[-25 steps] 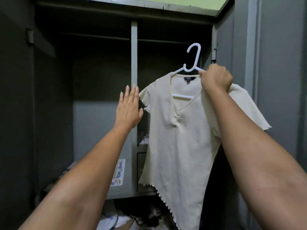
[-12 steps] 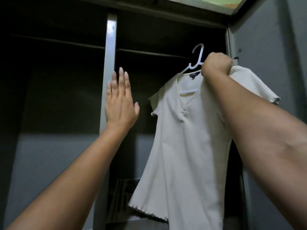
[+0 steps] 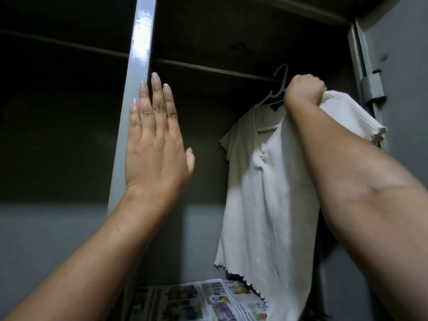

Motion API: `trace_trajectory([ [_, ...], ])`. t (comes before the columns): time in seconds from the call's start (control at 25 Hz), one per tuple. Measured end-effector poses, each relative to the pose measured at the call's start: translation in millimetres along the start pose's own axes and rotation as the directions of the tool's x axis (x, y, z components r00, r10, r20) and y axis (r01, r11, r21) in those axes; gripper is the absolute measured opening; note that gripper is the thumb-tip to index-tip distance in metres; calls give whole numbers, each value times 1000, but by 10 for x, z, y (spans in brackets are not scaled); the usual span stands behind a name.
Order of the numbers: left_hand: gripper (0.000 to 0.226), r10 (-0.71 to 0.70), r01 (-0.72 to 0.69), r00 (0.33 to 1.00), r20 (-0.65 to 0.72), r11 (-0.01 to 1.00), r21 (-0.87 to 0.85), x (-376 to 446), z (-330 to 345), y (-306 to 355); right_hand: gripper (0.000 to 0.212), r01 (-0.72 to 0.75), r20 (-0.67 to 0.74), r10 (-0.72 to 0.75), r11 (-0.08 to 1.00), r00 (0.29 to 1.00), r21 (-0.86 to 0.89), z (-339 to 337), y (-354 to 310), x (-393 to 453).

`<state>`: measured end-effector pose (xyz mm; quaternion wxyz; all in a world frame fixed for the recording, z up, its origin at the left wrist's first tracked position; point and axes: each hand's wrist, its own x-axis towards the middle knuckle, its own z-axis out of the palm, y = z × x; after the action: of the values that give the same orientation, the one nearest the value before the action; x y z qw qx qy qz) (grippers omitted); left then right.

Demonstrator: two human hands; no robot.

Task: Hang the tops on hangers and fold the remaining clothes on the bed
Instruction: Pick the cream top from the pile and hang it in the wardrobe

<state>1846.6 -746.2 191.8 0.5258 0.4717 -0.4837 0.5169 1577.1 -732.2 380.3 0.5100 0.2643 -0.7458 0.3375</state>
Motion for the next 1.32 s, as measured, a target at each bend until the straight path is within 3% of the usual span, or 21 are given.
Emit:
trace_trajectory([
  [0.24,102,12,-12,1000,-7,999,40,-10,-2,19,32,20,42,-18,998,999,-59,204,97,-17],
  [0.36,101,31,-31,1000,4,998,47,-15,-14,19,34,32,-5,-33,997,999,-68,219,176,-67],
  [0.52,103,33,-33,999,28,999,13,-12,-40,1,57,138,-76,-159,962,984,-236,460,236,-526],
  [0.6,103,40,-40,998,38,999,-11,-28,-67,-17,67,249,3,-266,899,964,-360,696,307,-1056],
  [0.68,103,64,-62,997,49,997,-34,-36,-98,-14,67,355,236,-279,847,931,-397,890,463,-1714],
  [0.76,102,90,-85,993,82,994,-68,-54,-138,-32,72,449,544,-249,852,801,-270,995,610,-2359],
  [0.84,100,123,-108,984,131,987,-119,-118,-172,-60,73,484,794,-306,875,526,16,943,716,-2816],
  [0.88,98,151,-131,976,156,983,-132,-178,-194,-77,74,399,870,-326,901,369,169,808,745,-2966],
  [0.92,97,196,-173,963,184,976,-134,-251,-221,-103,74,246,901,-347,926,260,285,659,750,-3066],
  [0.96,96,252,-225,943,216,964,-143,-346,-277,-142,75,58,903,-367,930,222,364,459,771,-3141],
  [1.08,90,388,-252,860,332,888,-384,-639,-516,-325,74,-370,830,-412,754,376,542,-67,816,-3271],
  [1.2,83,399,-33,804,440,770,-637,-1003,-966,-524,73,-609,801,-324,526,503,594,-463,959,-3499],
  [1.24,82,367,86,795,483,720,-689,-1175,-1136,-581,74,-664,807,-294,460,513,589,-574,1035,-3648],
  [1.32,81,260,383,731,631,609,-695,-1568,-1511,-693,88,-773,863,-242,384,444,505,-752,1201,-4040],
])
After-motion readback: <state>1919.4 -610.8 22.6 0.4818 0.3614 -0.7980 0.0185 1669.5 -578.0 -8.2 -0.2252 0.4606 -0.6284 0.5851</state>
